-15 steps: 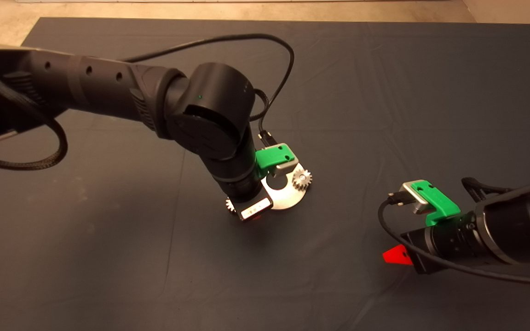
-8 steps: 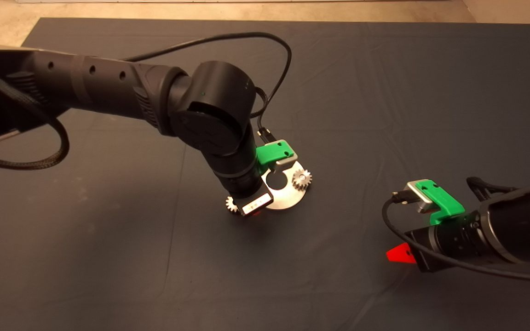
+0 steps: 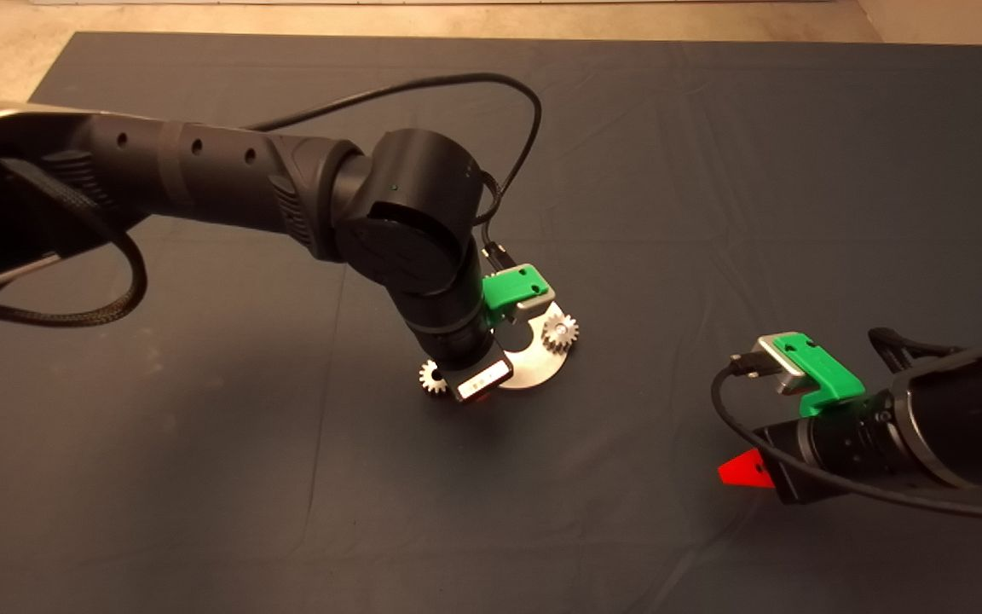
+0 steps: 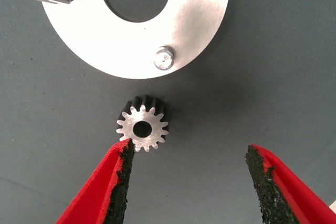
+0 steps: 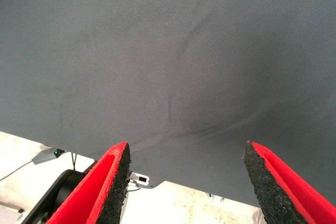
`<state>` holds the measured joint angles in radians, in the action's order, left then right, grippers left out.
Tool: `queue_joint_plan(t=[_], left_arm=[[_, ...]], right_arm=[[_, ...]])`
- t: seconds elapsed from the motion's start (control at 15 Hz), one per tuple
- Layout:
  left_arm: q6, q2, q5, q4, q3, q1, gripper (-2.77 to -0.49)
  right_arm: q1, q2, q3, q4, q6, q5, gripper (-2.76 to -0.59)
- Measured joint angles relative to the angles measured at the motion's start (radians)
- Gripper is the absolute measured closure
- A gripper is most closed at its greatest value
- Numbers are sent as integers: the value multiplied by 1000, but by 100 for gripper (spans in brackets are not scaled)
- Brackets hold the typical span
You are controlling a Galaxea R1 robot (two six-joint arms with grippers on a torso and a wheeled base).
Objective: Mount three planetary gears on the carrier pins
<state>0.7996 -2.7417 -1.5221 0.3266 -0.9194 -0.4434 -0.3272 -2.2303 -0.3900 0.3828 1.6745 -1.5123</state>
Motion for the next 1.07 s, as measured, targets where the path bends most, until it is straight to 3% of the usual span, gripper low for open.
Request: queue_joint_plan(t=[0.27, 0.4, 0.53, 1.07], left_arm=[[-1, 2, 0, 22, 0, 31, -147], [-27, 2, 1, 51, -16, 58, -147], [-39, 2, 1, 58, -35, 86, -147], [-125, 6, 3, 63, -125, 86, -147]], right_arm=[[0, 0, 0, 0, 0, 0, -160], [0, 0, 0, 0, 0, 0, -160], [0, 1, 0, 0, 0, -1, -160], [0, 1, 0, 0, 0, -1, -160]])
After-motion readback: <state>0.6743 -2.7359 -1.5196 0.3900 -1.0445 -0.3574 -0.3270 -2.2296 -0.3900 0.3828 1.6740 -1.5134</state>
